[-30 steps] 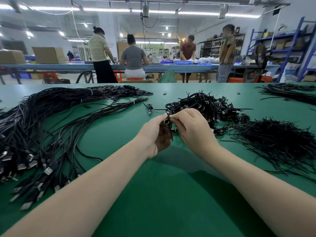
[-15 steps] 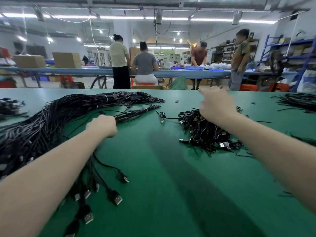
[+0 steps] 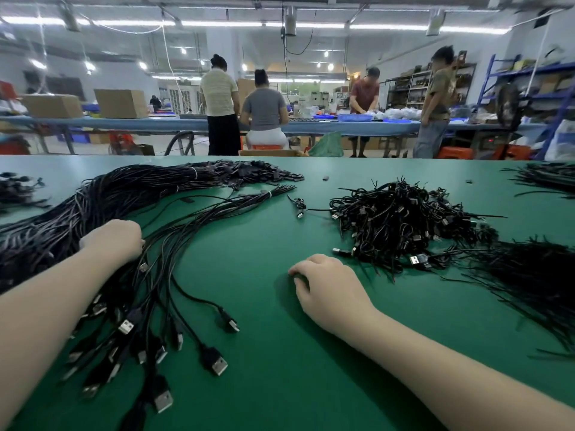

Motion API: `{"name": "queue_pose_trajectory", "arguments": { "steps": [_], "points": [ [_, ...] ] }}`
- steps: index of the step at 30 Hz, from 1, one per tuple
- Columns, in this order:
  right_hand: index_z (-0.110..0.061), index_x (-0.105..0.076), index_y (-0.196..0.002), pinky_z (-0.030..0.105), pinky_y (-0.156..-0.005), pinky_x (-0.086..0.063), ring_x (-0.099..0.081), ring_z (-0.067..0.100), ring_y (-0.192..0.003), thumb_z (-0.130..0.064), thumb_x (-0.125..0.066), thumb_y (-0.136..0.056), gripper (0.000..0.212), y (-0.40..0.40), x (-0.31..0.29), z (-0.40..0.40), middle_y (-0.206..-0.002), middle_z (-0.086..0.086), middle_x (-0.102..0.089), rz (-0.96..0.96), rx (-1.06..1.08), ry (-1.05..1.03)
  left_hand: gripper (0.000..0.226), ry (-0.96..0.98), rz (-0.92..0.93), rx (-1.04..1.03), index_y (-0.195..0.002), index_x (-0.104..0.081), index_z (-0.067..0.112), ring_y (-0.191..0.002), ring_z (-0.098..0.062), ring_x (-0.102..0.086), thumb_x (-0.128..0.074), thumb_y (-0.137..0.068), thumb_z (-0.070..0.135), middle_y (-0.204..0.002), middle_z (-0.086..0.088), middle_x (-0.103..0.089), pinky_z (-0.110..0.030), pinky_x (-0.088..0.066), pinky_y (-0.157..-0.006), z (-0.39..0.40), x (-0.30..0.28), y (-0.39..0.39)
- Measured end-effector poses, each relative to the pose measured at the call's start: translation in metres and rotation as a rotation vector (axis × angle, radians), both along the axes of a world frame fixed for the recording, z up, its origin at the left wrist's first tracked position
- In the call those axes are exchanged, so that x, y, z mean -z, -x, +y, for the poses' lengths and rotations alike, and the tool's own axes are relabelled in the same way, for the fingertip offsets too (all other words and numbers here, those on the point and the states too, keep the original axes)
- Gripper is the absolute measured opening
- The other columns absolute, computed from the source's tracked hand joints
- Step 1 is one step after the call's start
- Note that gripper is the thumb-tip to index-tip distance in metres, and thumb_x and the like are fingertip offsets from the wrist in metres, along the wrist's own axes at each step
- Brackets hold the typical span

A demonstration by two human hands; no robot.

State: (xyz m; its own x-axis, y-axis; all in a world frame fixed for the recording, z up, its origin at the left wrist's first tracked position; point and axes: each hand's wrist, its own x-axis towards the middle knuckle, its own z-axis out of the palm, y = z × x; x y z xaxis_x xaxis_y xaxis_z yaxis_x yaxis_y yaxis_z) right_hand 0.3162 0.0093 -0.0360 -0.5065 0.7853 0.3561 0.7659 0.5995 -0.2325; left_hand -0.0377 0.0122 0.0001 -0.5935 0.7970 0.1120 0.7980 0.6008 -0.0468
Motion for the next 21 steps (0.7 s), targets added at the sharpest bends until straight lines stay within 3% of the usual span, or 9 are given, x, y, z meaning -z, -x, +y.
{"name": "queue_pose_trajectory", "arguments": {
  "steps": [3,5,7,10,12,14,16,18,21],
  "points": [
    [-0.026,-0.058,-0.126,0.038,-0.095,-0.042,-0.050,0.029,-0.115,-0.012,-0.043,-0.092,0.039,0.027,-0.011,-0.010,-0.124,0.003,-0.056,0.045,-0.179,-0.004,0.017,-0.057,-0.049,-0.016,-0.094,-0.066,0.012,-0.098,-0.032,-0.059,-0.052,-0.092,0.022,-0.107,-0.011,-0.063,-0.040,-0.049,-0.083,0.002,-0.001,0.000],
    [-0.024,-0.059,-0.125,0.043,-0.096,-0.044,-0.051,0.032,-0.114,-0.016,-0.045,-0.094,0.035,0.063,-0.023,-0.017,-0.122,0.008,-0.056,0.124,-0.322,0.081,0.014,-0.056,-0.113,-0.019,-0.082,-0.062,0.009,-0.093,-0.032,-0.060,-0.050,-0.086,0.015,-0.100,-0.013,-0.063,-0.042,-0.051,-0.086,0.006,-0.004,0.001],
    [-0.023,-0.058,-0.127,0.046,-0.097,-0.045,-0.049,0.036,-0.115,-0.025,-0.049,-0.095,0.033,0.109,-0.031,-0.021,-0.122,0.013,-0.053,0.128,-0.383,0.144,0.017,-0.066,-0.156,0.000,-0.092,-0.063,0.005,-0.100,-0.033,-0.060,-0.048,-0.088,0.012,-0.109,-0.016,-0.063,-0.036,-0.050,-0.089,0.010,-0.009,-0.001],
    [-0.025,-0.050,-0.134,0.050,-0.103,-0.038,-0.039,0.040,-0.124,-0.042,-0.047,-0.095,0.042,0.175,-0.036,-0.022,-0.132,0.016,-0.043,0.009,-0.324,0.218,0.027,-0.206,-0.327,-0.025,-0.107,-0.063,-0.006,-0.107,-0.033,-0.060,-0.043,-0.094,0.007,-0.119,-0.023,-0.061,-0.030,-0.045,-0.080,0.018,-0.016,-0.003],
    [-0.028,-0.040,-0.141,0.056,-0.108,-0.027,-0.026,0.041,-0.132,-0.045,-0.041,-0.096,0.049,0.205,-0.032,-0.021,-0.143,0.015,-0.033,-0.054,-0.286,0.270,0.025,-0.288,-0.411,0.016,-0.094,-0.062,-0.011,-0.085,-0.036,-0.063,-0.042,-0.095,0.004,-0.114,-0.033,-0.061,-0.033,-0.044,-0.066,0.020,-0.018,0.002],
    [-0.032,-0.030,-0.146,0.063,-0.111,-0.010,-0.010,0.044,-0.140,-0.044,-0.038,-0.096,0.052,0.222,-0.024,-0.018,-0.154,0.010,-0.019,-0.105,-0.293,0.316,0.024,-0.282,-0.442,0.090,-0.084,-0.060,-0.007,-0.061,-0.028,-0.057,-0.043,-0.095,0.004,-0.101,-0.031,-0.067,-0.032,-0.047,-0.062,0.018,-0.017,0.008],
    [-0.036,-0.028,-0.145,0.066,-0.109,0.003,-0.001,0.046,-0.142,-0.042,-0.035,-0.096,0.050,0.229,-0.017,-0.014,-0.158,0.008,-0.012,-0.144,-0.306,0.353,0.021,-0.198,-0.466,0.180,-0.097,-0.069,0.003,-0.068,-0.025,-0.059,-0.050,-0.094,0.009,-0.091,-0.013,-0.072,-0.032,-0.050,-0.075,0.016,-0.017,0.008],
    [-0.036,-0.029,-0.145,0.065,-0.110,0.005,-0.002,0.044,-0.142,-0.042,-0.033,-0.096,0.049,0.230,-0.014,-0.009,-0.156,0.010,-0.015,-0.162,-0.290,0.366,0.018,-0.130,-0.393,0.238,-0.098,-0.074,0.019,-0.084,-0.021,-0.064,-0.060,-0.089,0.015,-0.092,0.000,-0.072,-0.028,-0.047,-0.083,0.016,-0.018,0.007],
    [-0.027,-0.030,-0.145,0.063,-0.112,-0.001,-0.012,0.040,-0.141,-0.044,-0.034,-0.098,0.051,0.224,-0.018,0.003,-0.153,0.011,-0.021,-0.174,-0.238,0.347,0.017,-0.146,-0.375,0.254,-0.092,-0.076,0.024,-0.093,-0.022,-0.064,-0.064,-0.084,0.015,-0.096,-0.001,-0.072,-0.028,-0.048,-0.083,0.020,-0.012,0.011]
  ]
}}
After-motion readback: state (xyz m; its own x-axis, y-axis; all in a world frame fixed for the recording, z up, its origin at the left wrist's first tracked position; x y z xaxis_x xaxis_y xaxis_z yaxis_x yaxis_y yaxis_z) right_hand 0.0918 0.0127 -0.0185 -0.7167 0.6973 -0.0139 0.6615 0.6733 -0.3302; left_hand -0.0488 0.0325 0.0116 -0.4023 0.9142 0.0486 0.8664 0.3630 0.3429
